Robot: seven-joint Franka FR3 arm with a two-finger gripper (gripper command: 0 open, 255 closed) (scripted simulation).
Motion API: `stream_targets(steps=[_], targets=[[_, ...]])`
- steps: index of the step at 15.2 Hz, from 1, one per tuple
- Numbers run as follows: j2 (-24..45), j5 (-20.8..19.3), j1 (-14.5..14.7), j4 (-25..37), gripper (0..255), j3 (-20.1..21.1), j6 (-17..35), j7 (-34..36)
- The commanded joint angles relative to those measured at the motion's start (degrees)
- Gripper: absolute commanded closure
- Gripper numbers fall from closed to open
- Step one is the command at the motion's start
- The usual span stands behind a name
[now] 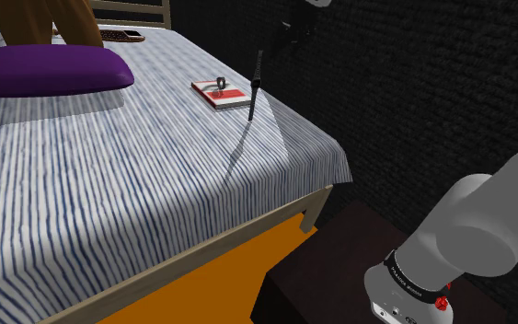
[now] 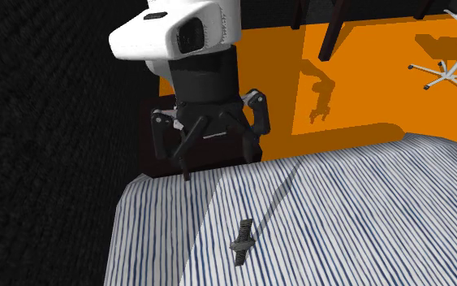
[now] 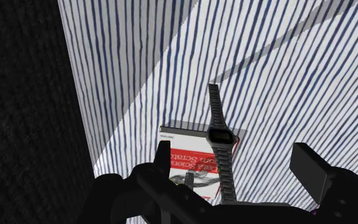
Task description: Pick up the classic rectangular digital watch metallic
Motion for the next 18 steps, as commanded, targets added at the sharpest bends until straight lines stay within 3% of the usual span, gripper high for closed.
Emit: stream_targets(steps=[1,7,16,17,18], targets=[[3.3,0.8,0.3,3.9,0,-0.1,1.2,-0.4],[11.7,3.1,0.6,15.5,0,-0.1,2.6,-1.8],[11.3,3.2,0.6,9.1,0,-0.1,8.5,-2.0],[11.4,3.2,0.6,9.3,255,-0.1,8.5,-2.0],[11.4,3.2,0.6,9.2,255,-0.1,8.6,-2.0]])
